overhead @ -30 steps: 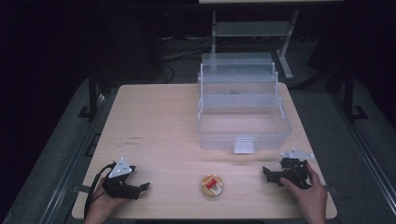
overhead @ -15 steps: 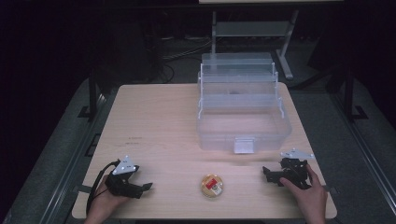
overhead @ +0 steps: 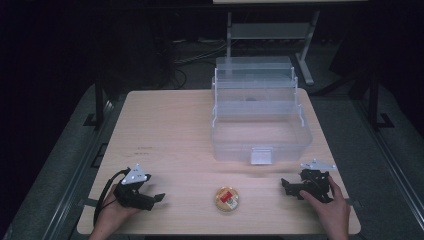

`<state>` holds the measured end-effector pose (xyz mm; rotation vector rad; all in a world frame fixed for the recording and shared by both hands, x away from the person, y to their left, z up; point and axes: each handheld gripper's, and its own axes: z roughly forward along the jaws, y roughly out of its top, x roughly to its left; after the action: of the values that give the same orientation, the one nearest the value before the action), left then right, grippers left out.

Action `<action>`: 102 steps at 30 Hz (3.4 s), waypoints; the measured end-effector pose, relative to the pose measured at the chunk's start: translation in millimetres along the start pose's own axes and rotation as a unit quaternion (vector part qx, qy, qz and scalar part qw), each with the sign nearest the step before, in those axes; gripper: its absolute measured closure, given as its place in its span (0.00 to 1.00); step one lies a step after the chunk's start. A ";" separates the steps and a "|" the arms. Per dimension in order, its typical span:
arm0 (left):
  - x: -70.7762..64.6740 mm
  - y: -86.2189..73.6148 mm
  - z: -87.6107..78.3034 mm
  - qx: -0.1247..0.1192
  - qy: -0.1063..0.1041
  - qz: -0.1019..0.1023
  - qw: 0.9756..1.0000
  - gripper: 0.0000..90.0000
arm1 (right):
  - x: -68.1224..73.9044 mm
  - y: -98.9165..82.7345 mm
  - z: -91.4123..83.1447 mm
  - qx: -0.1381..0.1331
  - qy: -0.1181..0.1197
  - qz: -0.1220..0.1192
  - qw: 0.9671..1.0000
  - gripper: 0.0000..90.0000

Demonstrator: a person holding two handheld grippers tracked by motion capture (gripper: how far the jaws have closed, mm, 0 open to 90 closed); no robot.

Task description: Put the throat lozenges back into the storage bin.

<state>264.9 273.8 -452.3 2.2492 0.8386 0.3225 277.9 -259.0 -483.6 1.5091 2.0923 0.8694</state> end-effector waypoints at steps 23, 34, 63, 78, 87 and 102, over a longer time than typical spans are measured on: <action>-9.7 22.6 3.4 -0.002 -0.019 0.013 1.000 0.14 | 0.3 0.0 0.0 0.000 0.000 0.002 1.000 0.00; -18.4 37.3 11.7 -0.005 -0.028 0.023 0.999 0.14 | 0.3 0.0 0.0 0.000 0.000 0.002 1.000 0.00; -40.1 68.8 30.0 -0.003 -0.067 0.054 0.996 0.14 | 0.3 0.0 0.0 0.000 0.000 0.002 1.000 0.00; -49.0 81.6 36.2 0.001 -0.081 0.069 0.994 0.14 | 0.3 0.0 0.0 0.000 0.000 0.002 1.000 0.00; -56.2 88.3 43.5 0.008 -0.092 0.080 0.993 0.14 | 0.3 0.0 0.0 0.000 0.001 0.002 1.000 0.00; -74.8 103.4 60.8 0.012 -0.114 0.103 0.988 0.14 | 0.3 0.0 0.0 0.000 0.000 0.002 1.000 0.00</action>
<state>284.4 136.8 -423.6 2.3467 0.4937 0.1455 277.8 -258.7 -483.5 1.5131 2.0908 0.8712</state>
